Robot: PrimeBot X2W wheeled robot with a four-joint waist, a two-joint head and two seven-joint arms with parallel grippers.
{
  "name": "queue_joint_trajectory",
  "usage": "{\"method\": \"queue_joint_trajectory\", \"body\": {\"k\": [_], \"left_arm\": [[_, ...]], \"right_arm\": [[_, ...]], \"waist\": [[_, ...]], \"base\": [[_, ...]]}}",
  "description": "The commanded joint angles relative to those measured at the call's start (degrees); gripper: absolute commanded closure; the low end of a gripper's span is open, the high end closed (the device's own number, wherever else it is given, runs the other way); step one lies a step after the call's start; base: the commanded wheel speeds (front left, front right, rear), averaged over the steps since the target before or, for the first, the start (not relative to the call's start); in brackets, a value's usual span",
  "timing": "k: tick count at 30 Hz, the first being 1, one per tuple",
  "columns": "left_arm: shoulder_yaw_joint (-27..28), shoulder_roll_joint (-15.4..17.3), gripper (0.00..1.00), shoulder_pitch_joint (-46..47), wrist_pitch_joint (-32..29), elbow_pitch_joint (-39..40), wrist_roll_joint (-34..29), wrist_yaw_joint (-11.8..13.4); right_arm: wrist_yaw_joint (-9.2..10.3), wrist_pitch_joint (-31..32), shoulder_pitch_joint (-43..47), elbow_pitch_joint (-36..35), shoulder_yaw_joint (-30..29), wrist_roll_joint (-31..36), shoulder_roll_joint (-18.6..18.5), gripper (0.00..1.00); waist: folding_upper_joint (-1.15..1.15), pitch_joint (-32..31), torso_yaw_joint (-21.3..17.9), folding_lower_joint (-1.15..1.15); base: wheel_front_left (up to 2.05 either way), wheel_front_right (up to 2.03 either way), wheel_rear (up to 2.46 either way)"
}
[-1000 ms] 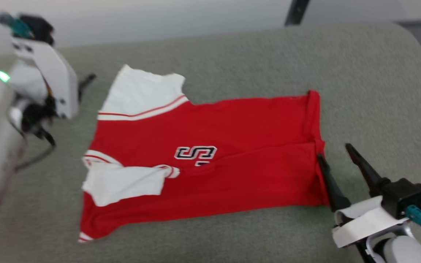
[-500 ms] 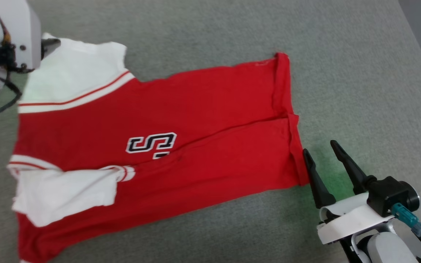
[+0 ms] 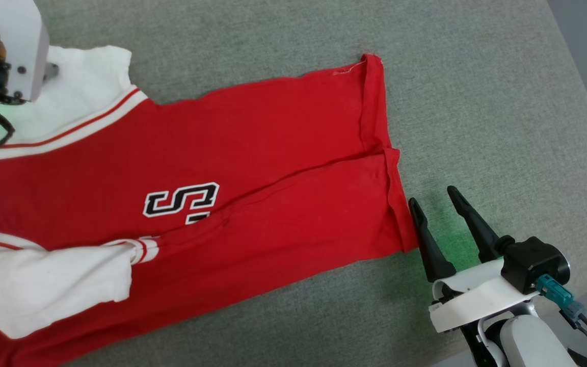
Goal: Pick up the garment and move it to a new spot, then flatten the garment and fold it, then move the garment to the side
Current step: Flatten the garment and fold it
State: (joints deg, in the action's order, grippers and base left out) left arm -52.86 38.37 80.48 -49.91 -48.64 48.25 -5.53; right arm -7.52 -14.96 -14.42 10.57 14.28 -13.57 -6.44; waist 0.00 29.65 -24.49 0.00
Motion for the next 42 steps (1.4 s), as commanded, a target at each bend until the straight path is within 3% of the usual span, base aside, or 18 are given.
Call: {"method": "queue_joint_trajectory", "body": {"k": [1, 16, 18, 27, 31, 36, 42], "left_arm": [[-1.0, 1.0, 0.00, -2.3, -0.9, -1.9, -0.5, 0.8], [-6.5, -1.2, 0.00, -11.2, -8.9, -7.8, -0.4, -0.3], [-7.4, -1.2, 1.00, -11.6, -9.5, -7.5, -0.7, -1.0], [-6.9, -0.8, 1.00, -5.8, -5.6, -5.2, -1.4, -1.0], [-6.3, -1.7, 1.00, -4.3, -3.5, -5.1, -1.5, -0.6], [-5.7, -4.2, 1.00, -3.3, -0.7, -5.1, -0.8, -0.8], [-5.4, -7.8, 1.00, -2.9, 1.6, -5.7, 0.2, -1.1]], "right_arm": [[0.07, -0.3, -0.4, -0.1, 0.2, -0.1, 0.1, 0.00], [0.07, -0.3, -1.7, 1.3, 1.2, -2.0, 0.9, 0.00], [0.07, -0.3, -1.8, 1.3, 1.2, -2.0, 0.9, 0.00], [0.07, -0.1, -2.8, 1.1, 1.0, -3.4, -0.2, 0.00], [0.07, 3.1, -4.1, 0.8, 1.0, -6.2, -1.2, 0.00], [0.07, 13.5, -10.7, -0.2, 0.0, -10.5, -4.6, 0.00], [0.07, 30.7, -21.6, 3.0, -0.3, -13.6, -7.8, 0.00]], "waist": [[0.00, 0.2, -0.2, 0.00], [0.00, 1.5, -1.5, 0.00], [0.00, 1.4, -1.6, 0.00], [0.00, -0.8, -0.1, 0.00], [0.00, -2.0, 1.1, 0.00], [0.00, -3.6, 3.4, 0.00], [0.00, -4.1, 6.3, 0.00]], "base": [[0.00, 0.00, 0.00], [0.00, 0.00, 0.00], [0.00, 0.00, 0.00], [0.00, 0.00, 0.00], [0.00, 0.00, 0.00], [0.00, 0.00, 0.00], [0.00, 0.00, 0.00]]}}
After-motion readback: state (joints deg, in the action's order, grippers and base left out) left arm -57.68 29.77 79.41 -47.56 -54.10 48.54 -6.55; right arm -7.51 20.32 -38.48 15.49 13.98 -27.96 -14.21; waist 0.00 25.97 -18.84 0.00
